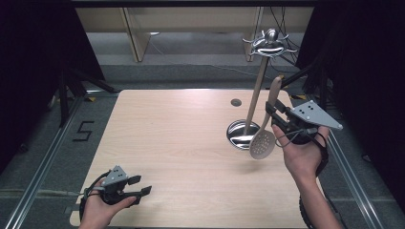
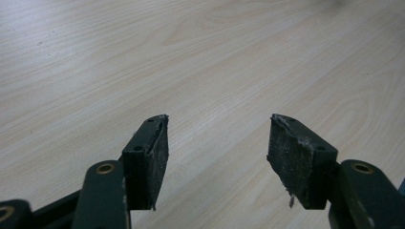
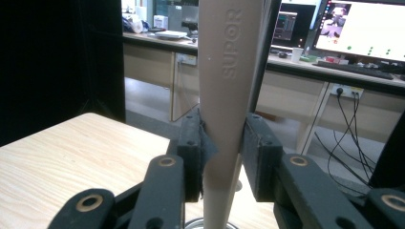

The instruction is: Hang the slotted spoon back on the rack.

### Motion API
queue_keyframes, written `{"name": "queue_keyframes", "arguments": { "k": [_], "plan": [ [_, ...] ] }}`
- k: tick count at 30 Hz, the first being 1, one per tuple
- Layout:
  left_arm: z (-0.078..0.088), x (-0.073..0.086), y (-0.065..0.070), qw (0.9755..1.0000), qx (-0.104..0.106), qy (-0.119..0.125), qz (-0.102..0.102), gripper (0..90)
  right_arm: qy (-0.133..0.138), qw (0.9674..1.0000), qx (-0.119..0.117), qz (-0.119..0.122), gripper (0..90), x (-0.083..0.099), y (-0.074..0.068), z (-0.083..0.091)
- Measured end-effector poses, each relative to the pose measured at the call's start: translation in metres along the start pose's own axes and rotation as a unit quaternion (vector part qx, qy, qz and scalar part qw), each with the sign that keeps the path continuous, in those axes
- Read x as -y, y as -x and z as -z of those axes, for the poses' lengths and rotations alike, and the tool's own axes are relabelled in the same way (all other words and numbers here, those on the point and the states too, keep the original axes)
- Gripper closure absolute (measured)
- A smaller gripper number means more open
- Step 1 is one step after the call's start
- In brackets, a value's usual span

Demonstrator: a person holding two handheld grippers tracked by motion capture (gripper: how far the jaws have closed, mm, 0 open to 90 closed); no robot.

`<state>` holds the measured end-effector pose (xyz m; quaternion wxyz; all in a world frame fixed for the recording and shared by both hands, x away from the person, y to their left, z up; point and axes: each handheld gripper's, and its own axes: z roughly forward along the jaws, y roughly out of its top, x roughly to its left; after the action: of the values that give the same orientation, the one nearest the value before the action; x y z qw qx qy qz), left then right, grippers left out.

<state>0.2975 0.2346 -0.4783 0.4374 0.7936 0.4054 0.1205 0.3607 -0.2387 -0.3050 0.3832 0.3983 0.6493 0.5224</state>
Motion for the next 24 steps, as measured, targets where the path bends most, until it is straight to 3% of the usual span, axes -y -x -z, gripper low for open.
{"name": "queue_keyframes", "arguments": {
  "k": [2, 24],
  "plan": [
    [0.000, 0.000, 0.000, 1.0000, 0.000, 0.000, 0.000, 38.6, 0.001, 1.0000, 0.001, 0.008, 71.7, -0.002, 0.001, -0.001],
    [0.000, 0.000, 0.000, 1.0000, 0.000, 0.001, 0.001, 38.6, 0.000, 0.9999, 0.015, -0.001, 71.7, -0.014, 0.001, -0.011]
  ]
}}
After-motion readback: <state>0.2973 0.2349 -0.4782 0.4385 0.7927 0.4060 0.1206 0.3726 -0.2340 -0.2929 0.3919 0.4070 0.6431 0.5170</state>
